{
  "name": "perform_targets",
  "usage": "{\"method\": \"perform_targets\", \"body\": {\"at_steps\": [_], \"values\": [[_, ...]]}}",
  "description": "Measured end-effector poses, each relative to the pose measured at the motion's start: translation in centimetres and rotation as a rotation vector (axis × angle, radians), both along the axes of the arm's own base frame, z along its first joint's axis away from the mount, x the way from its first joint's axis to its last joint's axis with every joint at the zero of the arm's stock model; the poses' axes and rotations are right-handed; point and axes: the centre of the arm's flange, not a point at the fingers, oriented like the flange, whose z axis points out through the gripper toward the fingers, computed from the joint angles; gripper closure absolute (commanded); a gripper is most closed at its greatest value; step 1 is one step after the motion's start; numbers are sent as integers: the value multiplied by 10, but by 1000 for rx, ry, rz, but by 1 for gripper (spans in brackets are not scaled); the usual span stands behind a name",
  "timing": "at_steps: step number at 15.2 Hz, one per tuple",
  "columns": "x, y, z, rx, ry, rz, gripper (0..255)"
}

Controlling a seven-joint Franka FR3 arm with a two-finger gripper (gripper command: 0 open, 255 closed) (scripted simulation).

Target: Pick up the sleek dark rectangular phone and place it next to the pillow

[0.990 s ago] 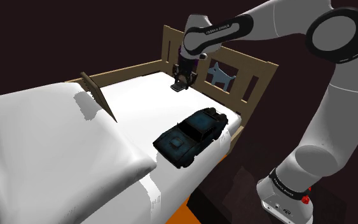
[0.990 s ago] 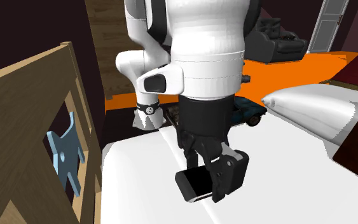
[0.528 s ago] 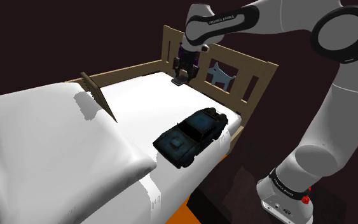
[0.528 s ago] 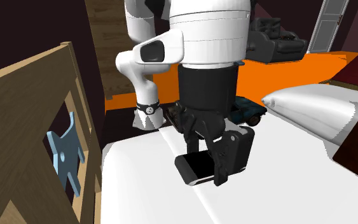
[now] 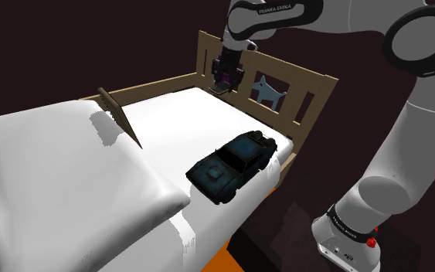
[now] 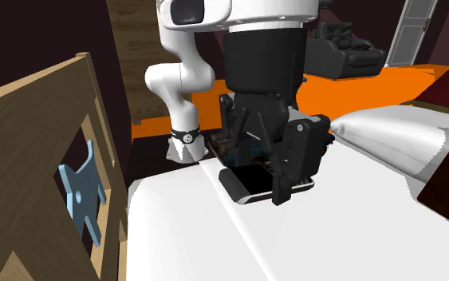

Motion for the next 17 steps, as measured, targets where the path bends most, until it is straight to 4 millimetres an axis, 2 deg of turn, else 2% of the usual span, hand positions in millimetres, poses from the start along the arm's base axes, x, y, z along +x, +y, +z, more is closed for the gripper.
{"method": "perform_targets", "body": {"at_steps": [11,15,17], "values": [[0,0,55,0,0,0,255],[-5,37,58,0,0,1,255],[-7,66,55,0,0,2,255]]}}
